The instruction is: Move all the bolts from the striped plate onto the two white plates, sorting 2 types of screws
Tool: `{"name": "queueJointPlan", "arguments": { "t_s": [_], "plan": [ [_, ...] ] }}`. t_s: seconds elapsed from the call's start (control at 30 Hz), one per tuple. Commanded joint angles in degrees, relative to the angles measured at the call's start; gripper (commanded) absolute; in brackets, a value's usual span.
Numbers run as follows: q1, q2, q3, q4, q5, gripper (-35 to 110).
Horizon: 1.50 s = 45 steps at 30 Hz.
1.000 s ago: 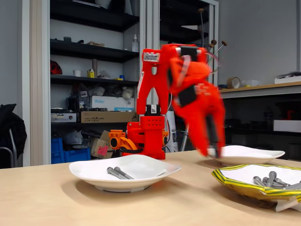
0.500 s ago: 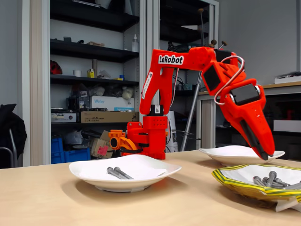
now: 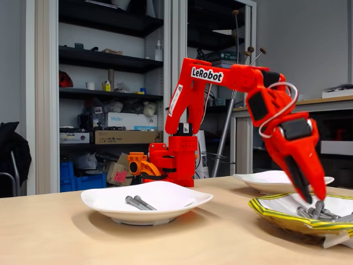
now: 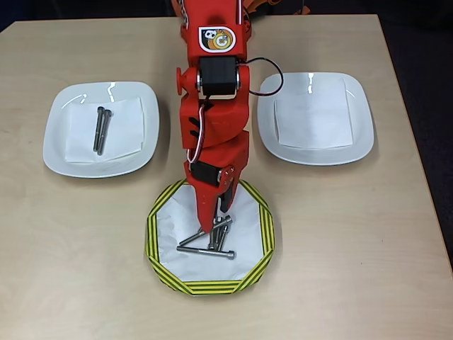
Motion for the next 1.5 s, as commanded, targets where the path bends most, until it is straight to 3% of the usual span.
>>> {"name": "queueJointPlan", "arguments": {
  "t_s": [0.0,0.43,0.63,1.2,1.47],
  "plan": [
    [-1.1,0.7,-1.9,2.6,-0.8,18],
    [0.2,-11.7,-18.2,7.5,-4.8,14],
    [1.0,-14.0,-22.2,7.7,-2.5,0],
    [3.0,-14.0,-34.5,20.3,-3.9,0],
    [3.6,-15.0,-34.7,21.1,-3.9,0]
  ]
}}
